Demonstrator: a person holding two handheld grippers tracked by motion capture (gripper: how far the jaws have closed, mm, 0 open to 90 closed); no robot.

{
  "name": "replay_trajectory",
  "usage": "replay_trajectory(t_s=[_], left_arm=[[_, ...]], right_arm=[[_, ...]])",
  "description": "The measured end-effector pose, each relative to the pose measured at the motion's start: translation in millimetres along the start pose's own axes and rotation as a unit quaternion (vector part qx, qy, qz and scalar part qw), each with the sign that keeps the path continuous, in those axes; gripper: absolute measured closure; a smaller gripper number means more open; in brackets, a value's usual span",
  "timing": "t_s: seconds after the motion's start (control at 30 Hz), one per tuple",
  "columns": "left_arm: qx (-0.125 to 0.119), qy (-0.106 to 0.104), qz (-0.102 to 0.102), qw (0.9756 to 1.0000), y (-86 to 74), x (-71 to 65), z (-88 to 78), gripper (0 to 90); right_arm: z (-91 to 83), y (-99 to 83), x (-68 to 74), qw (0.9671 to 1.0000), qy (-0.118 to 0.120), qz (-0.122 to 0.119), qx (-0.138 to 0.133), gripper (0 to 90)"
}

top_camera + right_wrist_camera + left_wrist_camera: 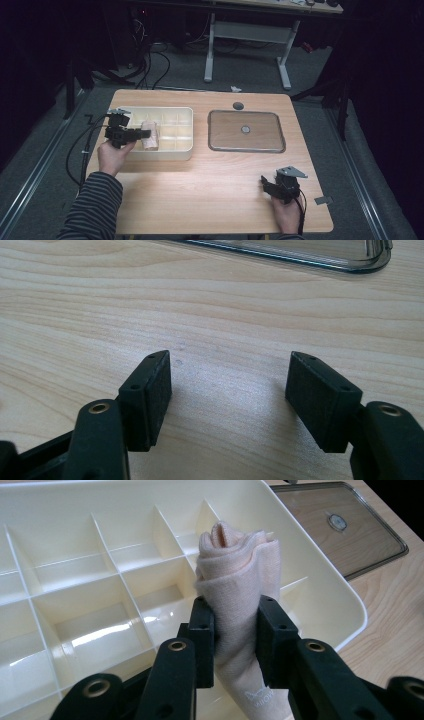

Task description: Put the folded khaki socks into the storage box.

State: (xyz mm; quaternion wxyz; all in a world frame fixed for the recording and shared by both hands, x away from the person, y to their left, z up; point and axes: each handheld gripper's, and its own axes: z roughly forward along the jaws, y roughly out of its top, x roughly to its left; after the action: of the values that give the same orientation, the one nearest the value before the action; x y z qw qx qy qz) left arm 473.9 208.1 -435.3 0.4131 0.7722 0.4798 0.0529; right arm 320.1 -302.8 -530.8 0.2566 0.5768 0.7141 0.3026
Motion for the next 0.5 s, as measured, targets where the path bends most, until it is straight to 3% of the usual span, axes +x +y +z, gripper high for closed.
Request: replay_trajectory(t_s=[0.3,0.5], left_arm=[[0.027,0.004,-0.003,0.9996,-1.5,8.6,14.9,71.8],[0.052,0.017,0.01,0.9984,-4.1,8.5,23.0,72.1]], right_arm=[[0.0,0.0,0.1,1.0,0.0,0.0,0.0,35.1],[0.0,0.0,0.1,1.0,0.0,0.0,0.0,35.0]])
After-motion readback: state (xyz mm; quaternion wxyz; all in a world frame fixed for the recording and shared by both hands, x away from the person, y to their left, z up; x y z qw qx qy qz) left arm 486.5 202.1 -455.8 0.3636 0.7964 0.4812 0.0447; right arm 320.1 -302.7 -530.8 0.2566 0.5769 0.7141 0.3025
